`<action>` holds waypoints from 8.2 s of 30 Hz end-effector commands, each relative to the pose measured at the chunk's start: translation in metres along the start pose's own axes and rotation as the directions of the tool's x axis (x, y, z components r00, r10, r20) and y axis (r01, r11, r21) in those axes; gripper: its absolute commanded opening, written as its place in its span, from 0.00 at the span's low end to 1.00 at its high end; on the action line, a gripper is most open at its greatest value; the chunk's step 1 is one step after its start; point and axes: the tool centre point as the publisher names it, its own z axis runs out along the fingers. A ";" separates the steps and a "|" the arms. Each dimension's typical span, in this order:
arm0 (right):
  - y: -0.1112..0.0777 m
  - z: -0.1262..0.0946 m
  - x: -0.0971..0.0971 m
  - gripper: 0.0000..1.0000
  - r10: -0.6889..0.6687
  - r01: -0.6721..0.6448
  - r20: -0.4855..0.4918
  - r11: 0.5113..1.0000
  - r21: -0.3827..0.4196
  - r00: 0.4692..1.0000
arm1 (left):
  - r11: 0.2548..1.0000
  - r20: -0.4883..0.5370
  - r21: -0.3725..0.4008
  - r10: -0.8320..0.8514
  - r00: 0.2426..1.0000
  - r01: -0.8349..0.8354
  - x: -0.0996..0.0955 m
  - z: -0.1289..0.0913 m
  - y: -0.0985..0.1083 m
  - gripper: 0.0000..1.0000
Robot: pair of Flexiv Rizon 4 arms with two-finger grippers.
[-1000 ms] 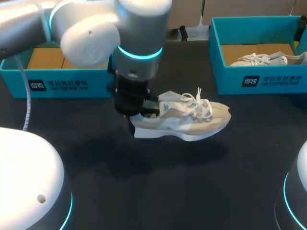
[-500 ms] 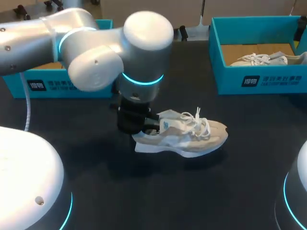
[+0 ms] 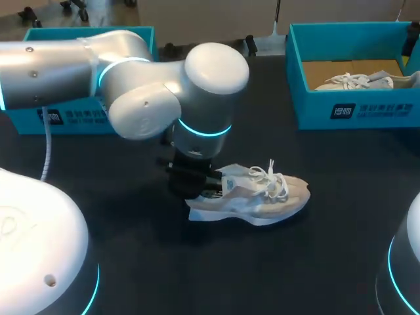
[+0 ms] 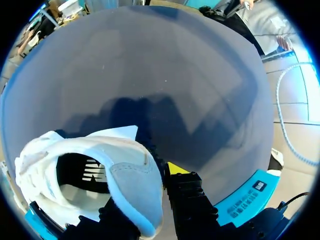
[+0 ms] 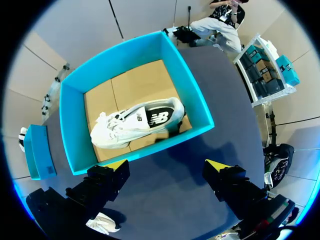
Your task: Take the shoe out of the shoebox, open the shoe tongue, remove and reinsert the insole, then place the shoe into the shoebox
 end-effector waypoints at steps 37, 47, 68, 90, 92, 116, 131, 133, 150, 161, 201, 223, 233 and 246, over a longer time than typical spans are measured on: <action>0.000 0.000 0.000 1.00 0.001 -0.001 0.000 1.000 -0.001 1.000 | 0.998 0.107 0.065 -0.015 0.994 0.008 0.009 -0.033 -0.007 0.82; 0.000 0.000 0.000 1.00 0.001 -0.001 0.000 1.000 -0.001 1.000 | 0.997 0.199 0.039 -0.079 0.977 0.073 0.018 -0.072 -0.006 0.78; 0.000 0.000 0.000 1.00 0.001 -0.001 0.000 1.000 -0.001 1.000 | 0.973 0.219 0.016 -0.227 0.949 0.229 0.027 -0.121 -0.004 1.00; 0.000 0.000 0.000 1.00 0.001 -0.001 0.000 1.000 -0.001 1.000 | 0.808 0.254 0.266 -0.585 0.770 0.526 0.042 -0.124 -0.011 1.00; 0.000 0.000 0.000 1.00 0.001 -0.001 0.000 1.000 -0.001 1.000 | 0.775 0.281 0.323 -0.626 0.727 0.543 0.050 -0.118 -0.013 1.00; 0.000 0.000 0.000 1.00 0.001 -0.001 0.000 1.000 -0.001 1.000 | 0.401 0.297 0.707 -0.916 0.270 0.583 0.129 -0.057 -0.016 1.00; 0.000 0.000 0.000 1.00 0.001 -0.001 0.000 1.000 -0.001 1.000 | 0.198 0.226 0.895 -0.974 -0.022 0.400 0.141 -0.028 -0.013 1.00; 0.000 0.000 0.000 1.00 0.001 -0.001 0.000 1.000 -0.001 1.000 | 0.168 0.209 0.919 -0.975 -0.078 0.357 0.143 -0.026 -0.013 1.00; 0.000 0.000 0.000 1.00 0.001 -0.001 0.000 1.000 -0.001 1.000 | -0.037 0.002 0.970 -0.987 -0.160 0.241 0.139 0.015 -0.028 1.00; 0.000 0.000 0.000 1.00 0.001 -0.001 0.000 1.000 -0.001 1.000 | -0.037 0.002 0.970 -0.987 -0.160 0.241 0.139 0.015 -0.028 1.00; 0.000 0.000 0.000 1.00 0.001 -0.001 0.000 1.000 -0.001 1.000 | -0.141 -0.116 0.983 -0.972 -0.204 0.116 0.022 0.023 -0.023 1.00; 0.000 0.000 0.000 1.00 0.001 -0.001 0.000 1.000 -0.001 1.000 | -0.144 -0.120 0.982 -0.975 -0.186 0.124 0.007 0.024 -0.033 1.00; 0.000 0.000 0.000 1.00 0.001 -0.001 0.000 1.000 -0.001 1.000 | -0.121 -0.092 0.984 -0.974 -0.205 0.133 -0.005 0.022 -0.036 1.00; 0.000 0.000 0.000 1.00 0.001 -0.001 0.000 1.000 -0.001 1.000 | -0.119 -0.085 0.985 -0.965 -0.249 0.125 -0.027 0.031 -0.018 1.00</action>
